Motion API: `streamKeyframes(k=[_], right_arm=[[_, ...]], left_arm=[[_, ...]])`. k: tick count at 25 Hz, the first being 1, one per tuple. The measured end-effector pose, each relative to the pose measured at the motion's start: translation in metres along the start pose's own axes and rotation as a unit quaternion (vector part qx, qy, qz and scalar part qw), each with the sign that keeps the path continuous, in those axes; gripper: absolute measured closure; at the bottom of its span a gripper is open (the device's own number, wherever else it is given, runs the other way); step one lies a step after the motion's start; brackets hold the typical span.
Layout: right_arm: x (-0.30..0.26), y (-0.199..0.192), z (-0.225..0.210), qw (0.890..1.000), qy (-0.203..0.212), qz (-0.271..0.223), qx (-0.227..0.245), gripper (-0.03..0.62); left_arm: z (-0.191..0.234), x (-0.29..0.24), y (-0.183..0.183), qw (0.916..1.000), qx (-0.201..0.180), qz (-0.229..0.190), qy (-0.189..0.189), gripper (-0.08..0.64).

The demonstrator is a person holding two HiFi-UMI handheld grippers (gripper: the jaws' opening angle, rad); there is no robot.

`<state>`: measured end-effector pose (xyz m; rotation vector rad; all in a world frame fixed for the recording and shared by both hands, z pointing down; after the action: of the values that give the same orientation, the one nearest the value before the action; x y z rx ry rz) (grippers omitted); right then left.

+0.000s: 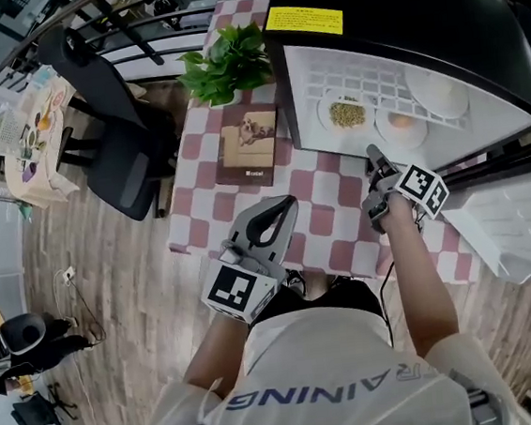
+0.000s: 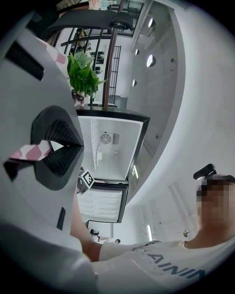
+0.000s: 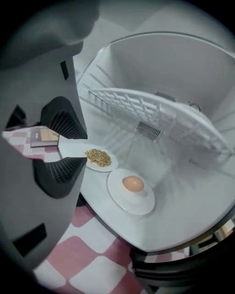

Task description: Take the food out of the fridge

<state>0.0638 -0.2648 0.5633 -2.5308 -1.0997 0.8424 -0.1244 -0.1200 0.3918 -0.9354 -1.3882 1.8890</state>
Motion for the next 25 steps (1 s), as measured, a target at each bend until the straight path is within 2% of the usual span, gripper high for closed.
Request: streamKeyframes(k=[4,9,21,23,25], right_arm=[[-0.03,-0.001,-0.021,0.996,-0.021,-0.003,-0.082,0.477],[-0.055,-0.002,-0.042,0.989,-0.053,-0.003,-0.135,0.477],[-0.081,0.0,-0.048,0.982,-0.094,-0.011,-0.166,0.479],[-0.081,-0.001,-0.051,0.98,-0.1,-0.014,-0.171,0.5],[-0.08,-0.003,-0.052,0.979,-0.103,-0.018,-0.174,0.548]], left_arm=[[0.007,0.003,-0.004,0.9998,0.018,0.006,0.007,0.551],[0.018,0.006,-0.009,0.9991,0.036,0.01,0.021,0.551],[0.043,0.012,-0.01,0.9981,0.048,0.01,0.038,0.551],[0.047,0.012,-0.01,0.998,0.047,0.011,0.041,0.551],[0.05,0.013,-0.009,0.998,0.046,0.011,0.042,0.551]])
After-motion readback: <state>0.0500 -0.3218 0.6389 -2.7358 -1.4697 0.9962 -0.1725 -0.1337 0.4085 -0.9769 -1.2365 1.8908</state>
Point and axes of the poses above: the fingertips, and each gripper's own axes: x backward along the fingers, z to its left, y out of its top, the point moved 2 cm from there along x, backward along the fingers, and after that the axes turned 7 degrees about x, right-handed, at the moved point
